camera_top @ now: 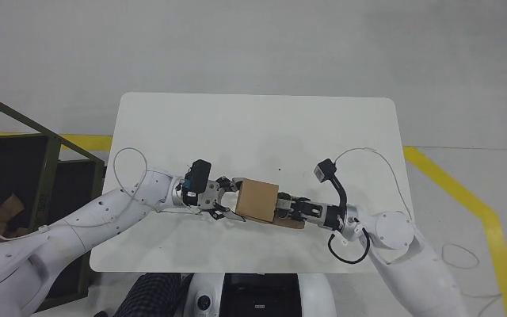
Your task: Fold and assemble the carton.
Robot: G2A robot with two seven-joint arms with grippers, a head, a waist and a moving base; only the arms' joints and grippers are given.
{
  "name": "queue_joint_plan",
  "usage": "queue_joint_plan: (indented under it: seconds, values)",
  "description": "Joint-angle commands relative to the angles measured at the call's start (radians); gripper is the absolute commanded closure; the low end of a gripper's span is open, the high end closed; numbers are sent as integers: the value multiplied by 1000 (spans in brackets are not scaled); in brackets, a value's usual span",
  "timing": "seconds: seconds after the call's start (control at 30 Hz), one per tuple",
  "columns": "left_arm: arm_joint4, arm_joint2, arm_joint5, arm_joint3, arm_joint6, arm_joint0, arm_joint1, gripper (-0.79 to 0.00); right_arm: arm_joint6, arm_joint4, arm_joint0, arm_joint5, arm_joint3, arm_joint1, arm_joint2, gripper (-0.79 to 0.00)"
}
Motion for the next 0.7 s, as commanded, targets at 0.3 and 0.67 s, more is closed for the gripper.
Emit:
queue_joint_plan:
  seconds: [0.3,0.67]
  values:
    - [0,0,0,0,0,0,0,0,-48,42,-152,-17,28,29,212,0]
    - [0,0,0,0,0,0,0,0,-22,24,-105,62,160,14,90,0]
